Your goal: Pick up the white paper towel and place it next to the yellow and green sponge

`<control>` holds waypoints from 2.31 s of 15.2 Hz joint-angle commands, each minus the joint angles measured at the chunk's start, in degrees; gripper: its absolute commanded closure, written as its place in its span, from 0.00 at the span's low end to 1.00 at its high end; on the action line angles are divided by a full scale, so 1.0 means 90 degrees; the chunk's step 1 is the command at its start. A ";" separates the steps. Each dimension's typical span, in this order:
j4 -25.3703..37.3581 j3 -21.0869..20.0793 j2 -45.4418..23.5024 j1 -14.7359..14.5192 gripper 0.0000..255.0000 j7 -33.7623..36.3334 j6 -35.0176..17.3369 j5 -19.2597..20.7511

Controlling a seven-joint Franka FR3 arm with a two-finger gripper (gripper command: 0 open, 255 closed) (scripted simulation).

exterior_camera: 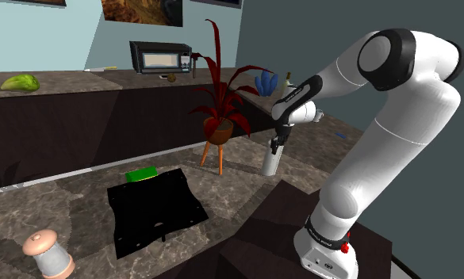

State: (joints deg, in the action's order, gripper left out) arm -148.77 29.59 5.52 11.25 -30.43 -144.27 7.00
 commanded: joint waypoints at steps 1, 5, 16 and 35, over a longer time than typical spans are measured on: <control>-0.0003 0.0000 -0.0003 0.0000 1.00 0.0000 0.0001 0.0000; -0.0002 0.0000 -0.0004 0.0000 1.00 -0.0001 0.0002 -0.0001; 0.0203 -0.0110 0.0667 0.0087 1.00 0.0247 0.0831 0.0338; 0.1058 -0.0439 0.1732 0.0177 1.00 0.0451 0.2710 0.0552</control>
State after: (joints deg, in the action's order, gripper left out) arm -139.72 25.85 20.72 12.86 -26.49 -120.76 11.97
